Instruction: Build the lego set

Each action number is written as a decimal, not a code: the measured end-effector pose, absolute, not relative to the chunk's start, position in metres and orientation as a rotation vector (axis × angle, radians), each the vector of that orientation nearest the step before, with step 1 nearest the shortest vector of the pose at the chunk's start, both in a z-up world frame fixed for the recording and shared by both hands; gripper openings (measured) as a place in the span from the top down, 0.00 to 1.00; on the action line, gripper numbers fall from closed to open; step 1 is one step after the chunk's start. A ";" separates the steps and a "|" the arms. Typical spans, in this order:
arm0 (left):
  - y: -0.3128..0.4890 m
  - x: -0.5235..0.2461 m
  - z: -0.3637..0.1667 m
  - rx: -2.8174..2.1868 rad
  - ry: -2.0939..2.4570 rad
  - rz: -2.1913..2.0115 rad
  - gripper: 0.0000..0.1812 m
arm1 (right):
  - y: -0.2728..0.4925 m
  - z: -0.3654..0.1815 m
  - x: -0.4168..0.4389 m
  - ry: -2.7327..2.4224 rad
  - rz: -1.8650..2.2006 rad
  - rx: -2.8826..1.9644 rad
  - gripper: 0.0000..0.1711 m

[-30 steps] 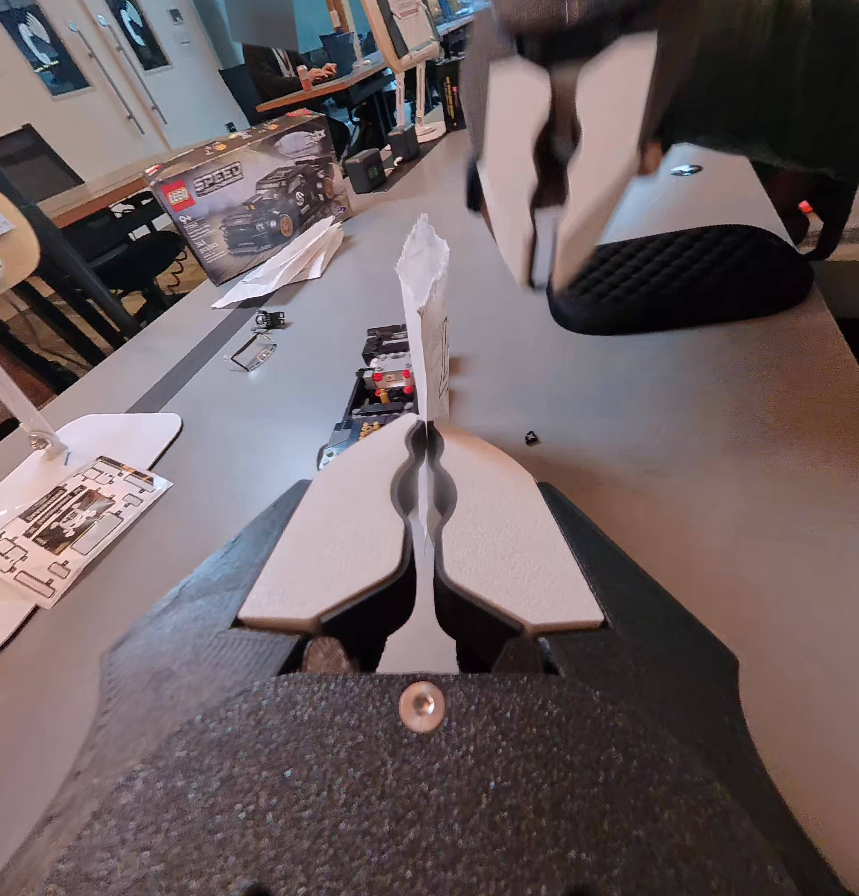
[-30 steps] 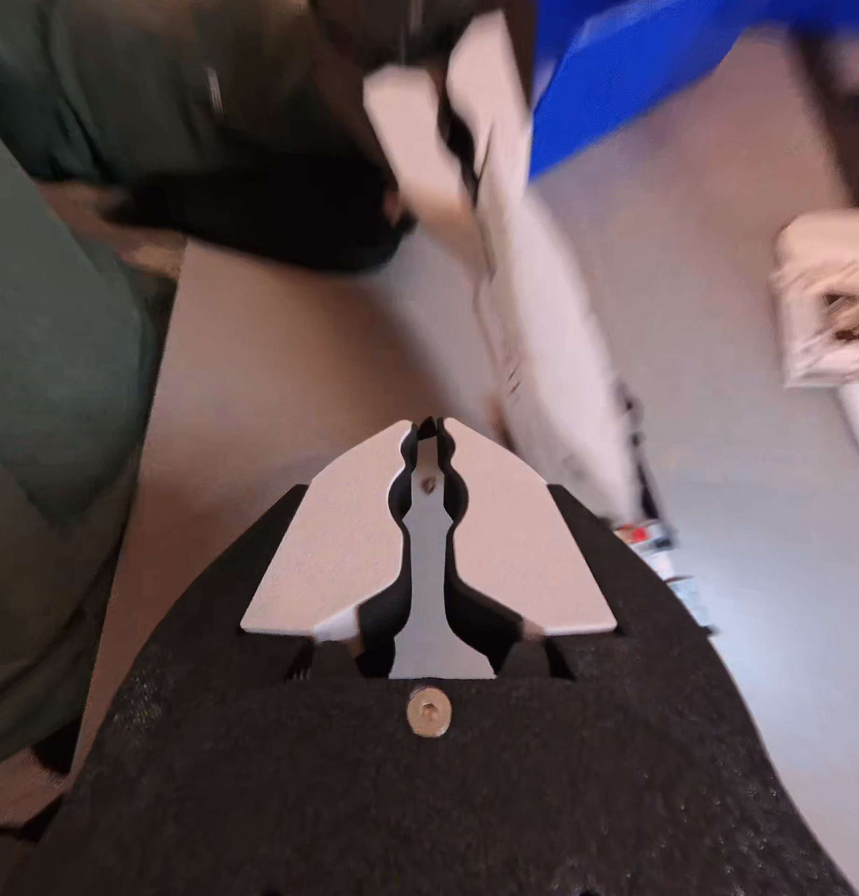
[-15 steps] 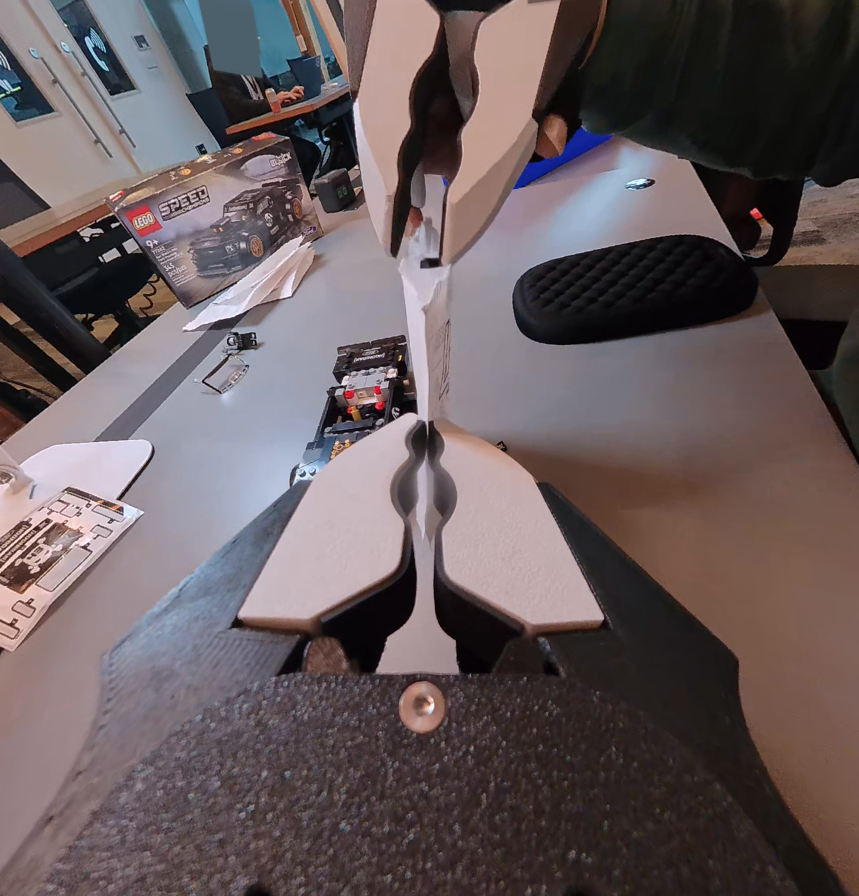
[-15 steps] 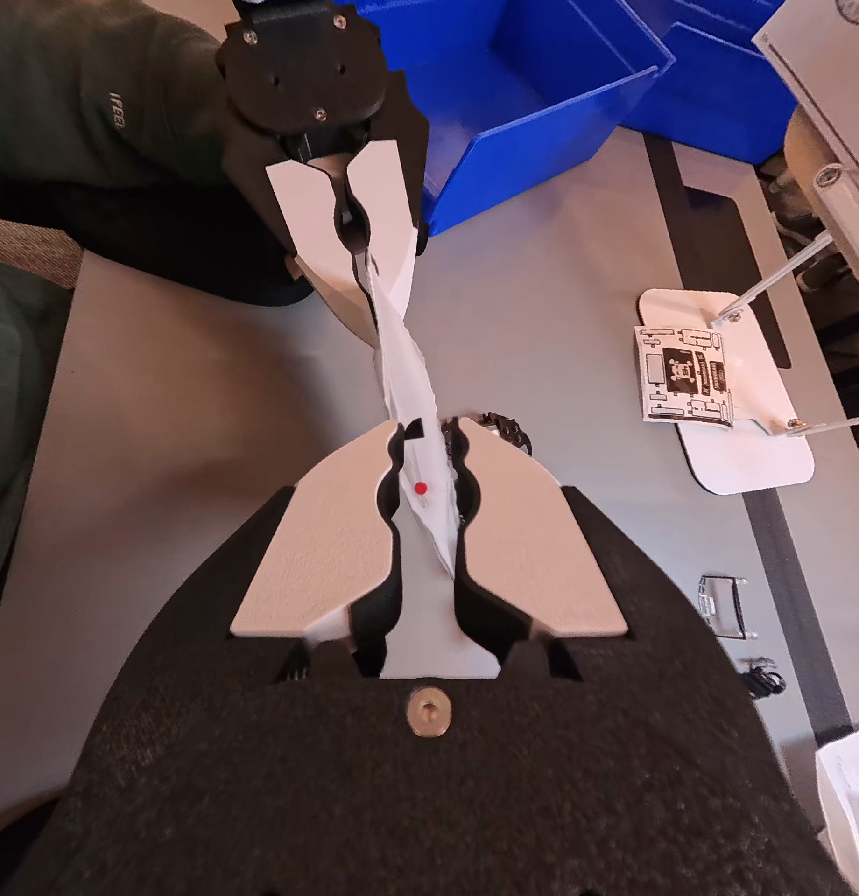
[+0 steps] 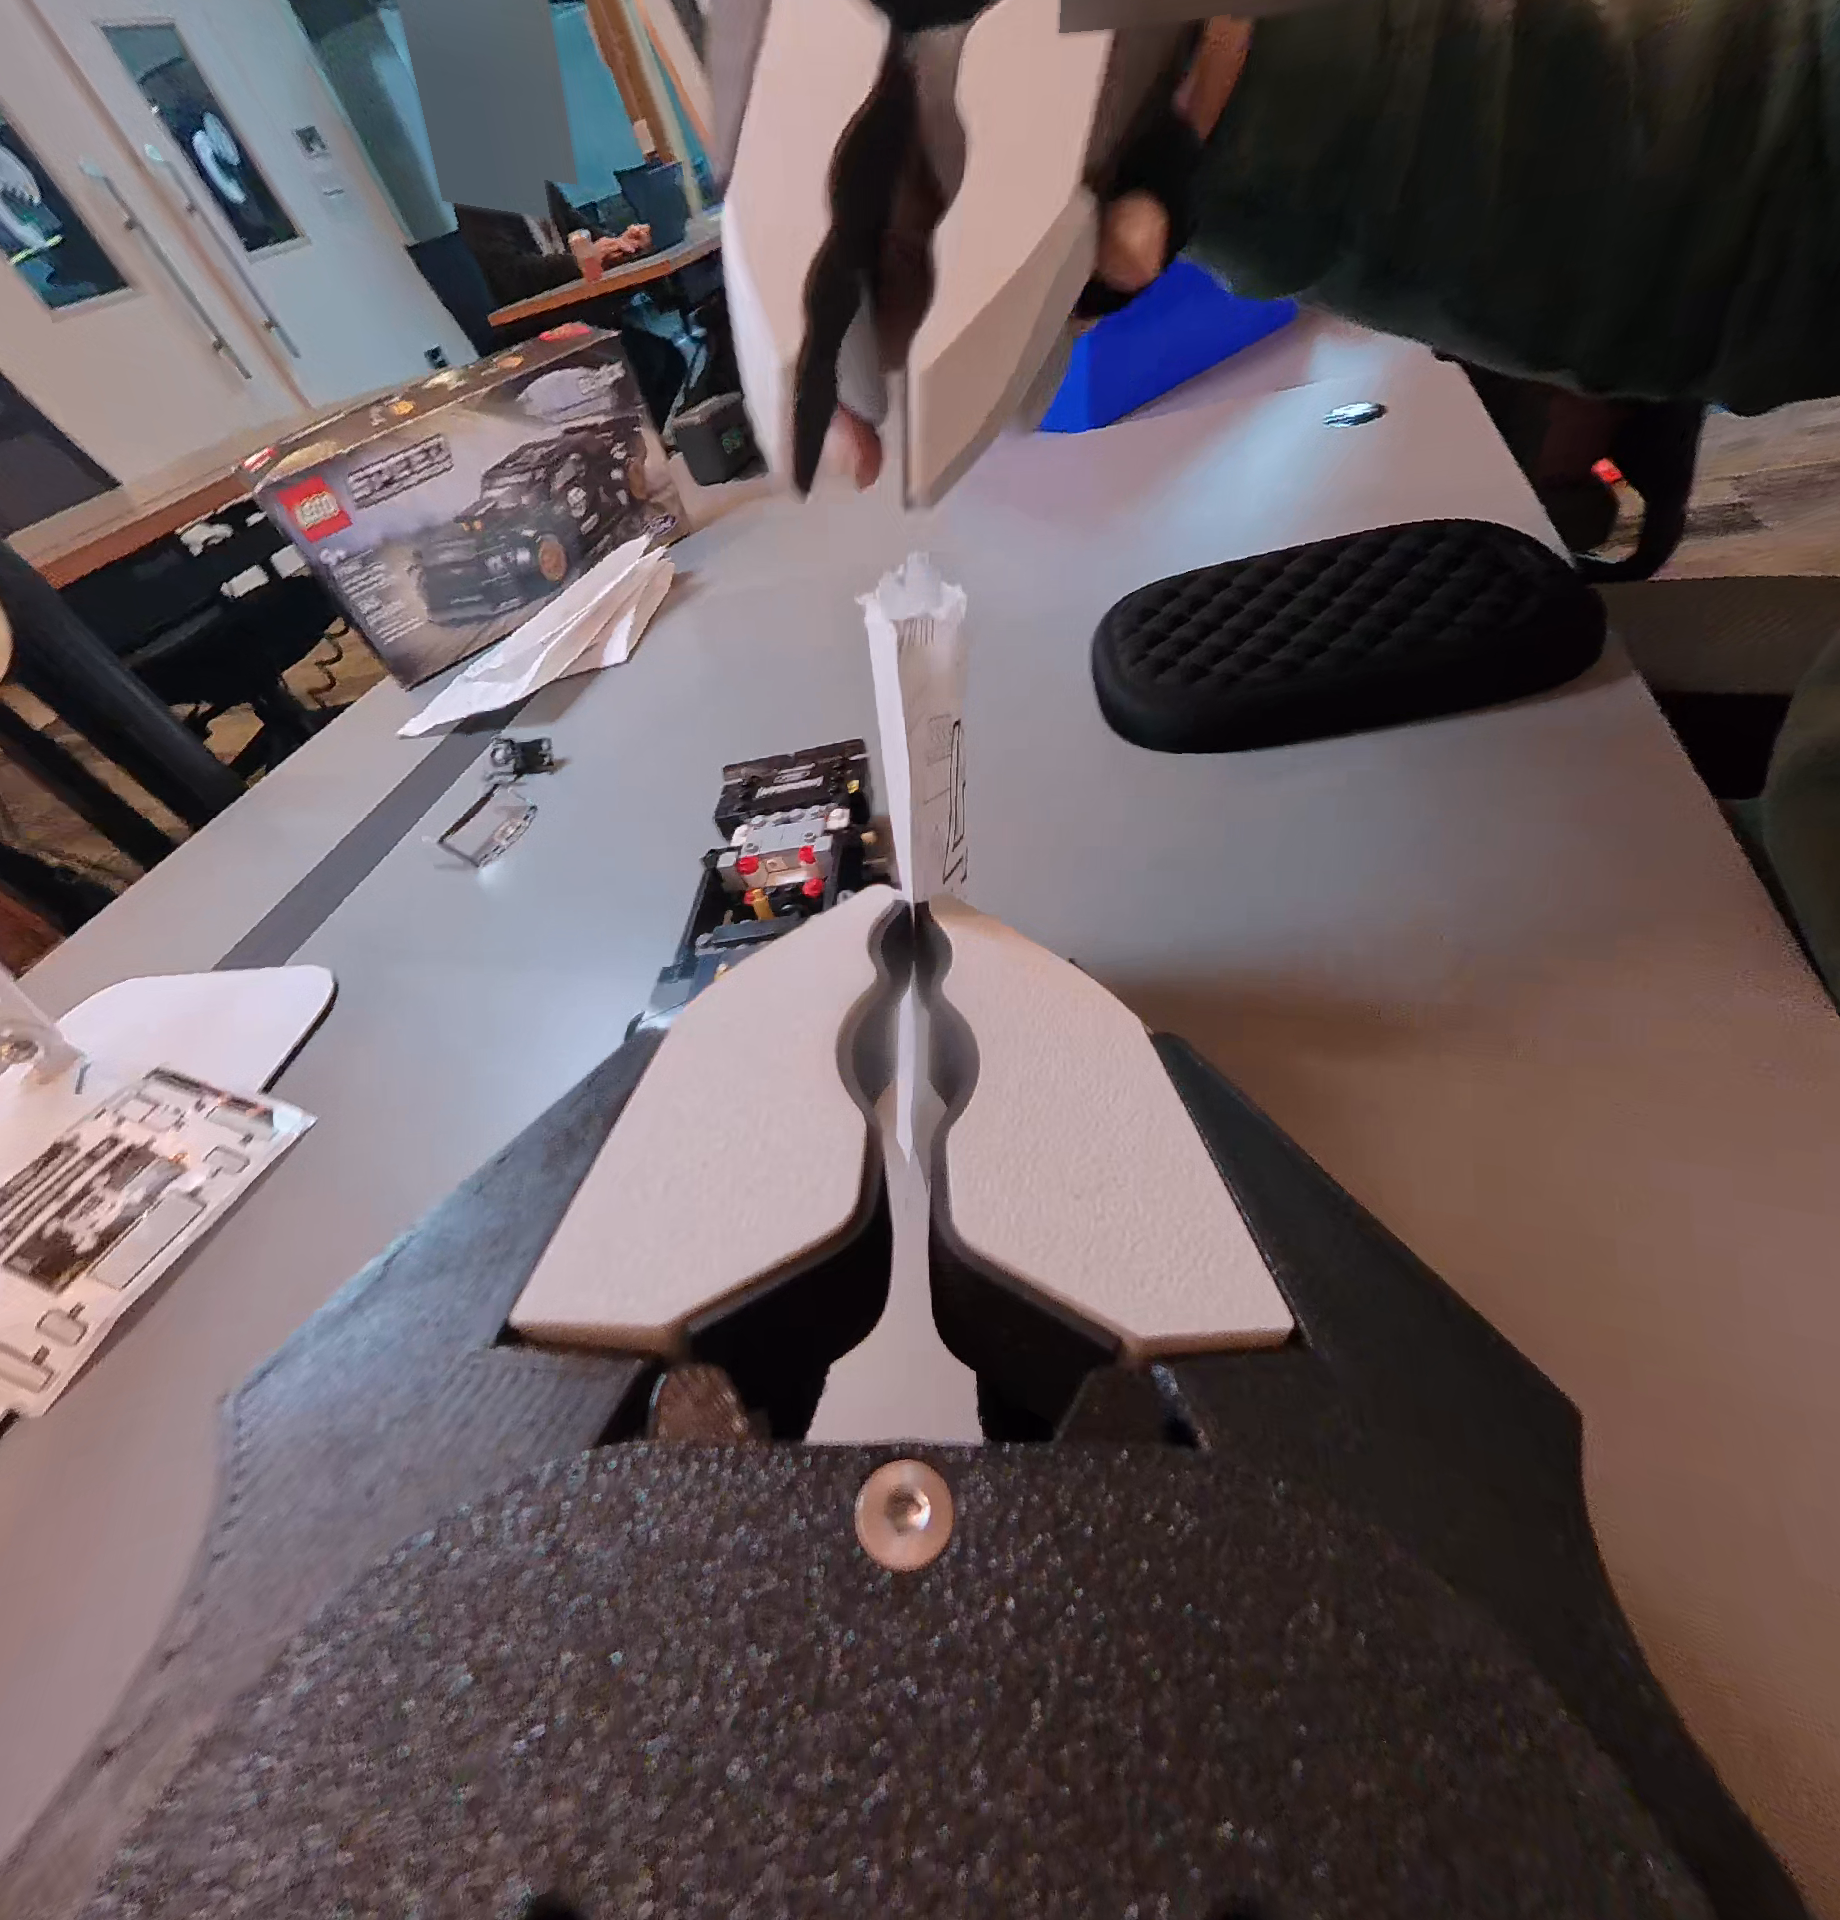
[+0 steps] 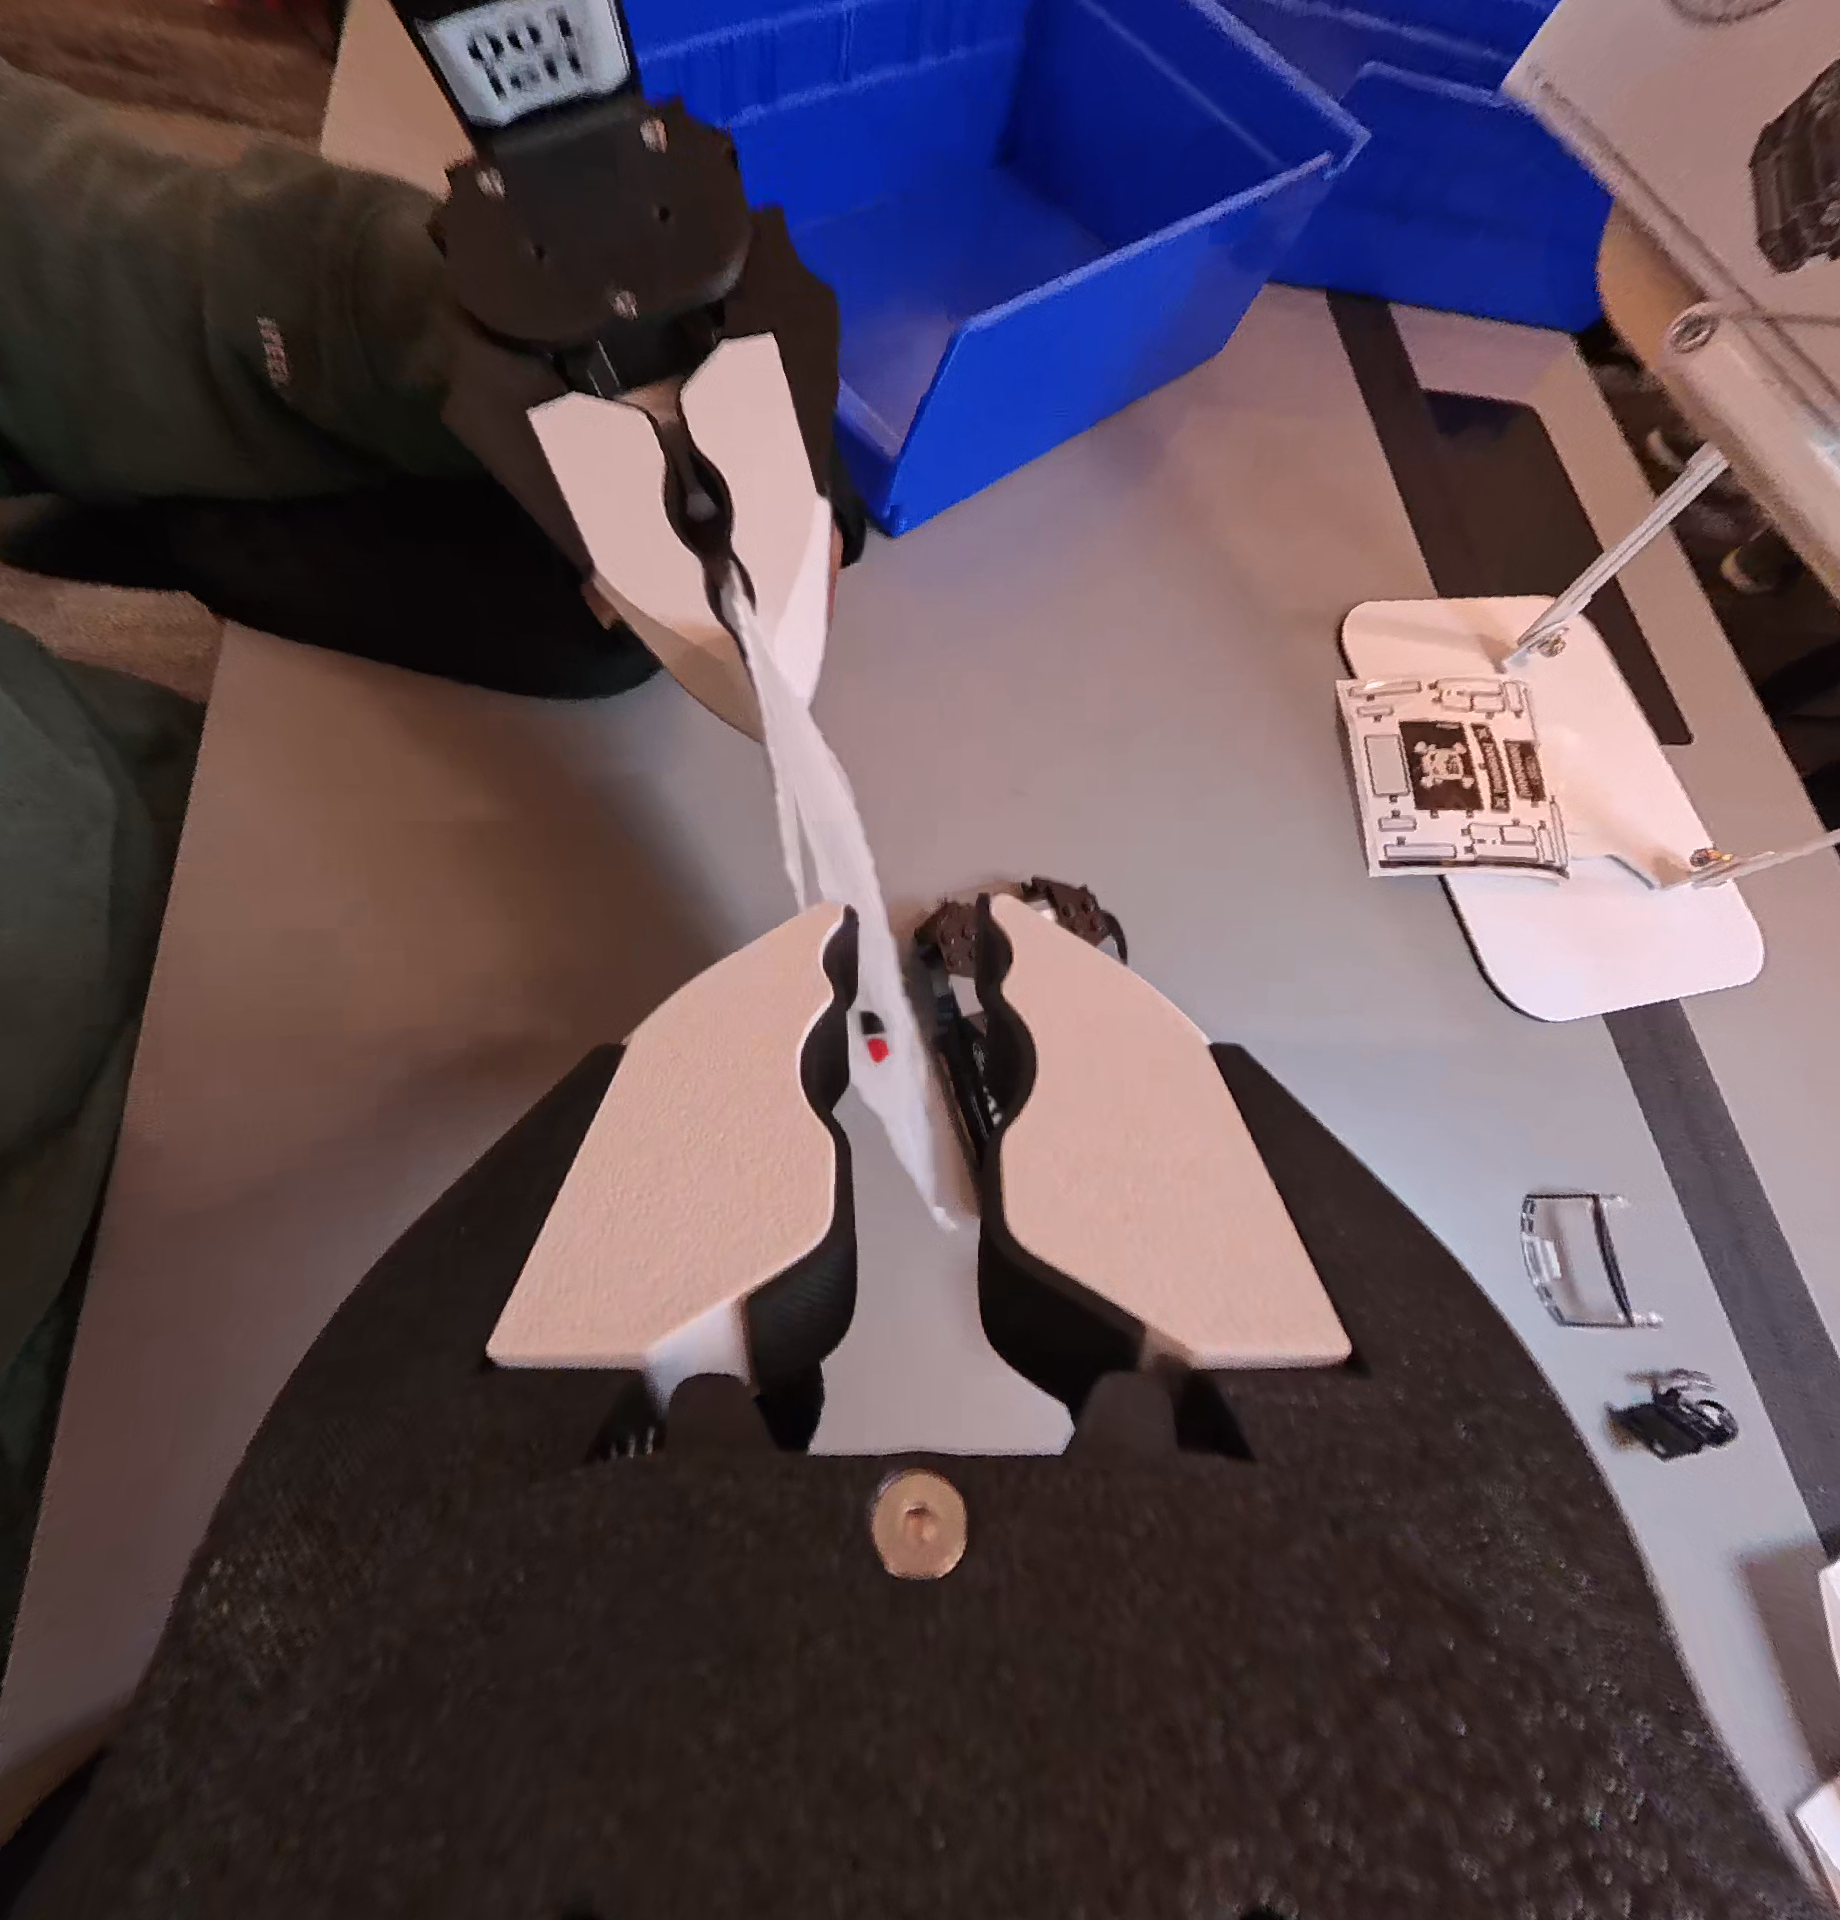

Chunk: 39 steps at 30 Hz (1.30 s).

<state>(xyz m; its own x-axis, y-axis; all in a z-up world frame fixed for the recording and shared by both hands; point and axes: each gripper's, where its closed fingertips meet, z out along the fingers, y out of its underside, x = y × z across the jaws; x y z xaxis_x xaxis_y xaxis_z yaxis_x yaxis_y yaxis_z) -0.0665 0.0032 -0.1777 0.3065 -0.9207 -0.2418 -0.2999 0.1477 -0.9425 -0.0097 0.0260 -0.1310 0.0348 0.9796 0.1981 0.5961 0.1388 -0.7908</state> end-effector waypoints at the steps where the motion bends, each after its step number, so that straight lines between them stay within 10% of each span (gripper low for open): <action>1: 0.008 -0.069 -0.178 -1.418 1.202 -0.650 1.00 | 0.022 -0.127 -0.010 -1.640 0.653 -1.527 0.88; 12: 0.027 -0.087 -0.164 -1.443 1.045 -0.623 1.00 | -0.002 -0.266 0.000 -1.815 0.583 -1.865 0.91; 23: 0.023 -0.085 -0.164 -1.426 1.068 -0.636 1.00 | 0.002 -0.282 -0.004 -1.813 0.555 -1.907 0.95; 39: 0.011 -0.075 -0.168 -1.395 1.142 -0.676 1.00 | 0.021 -0.129 -0.021 -1.706 0.528 -1.534 0.96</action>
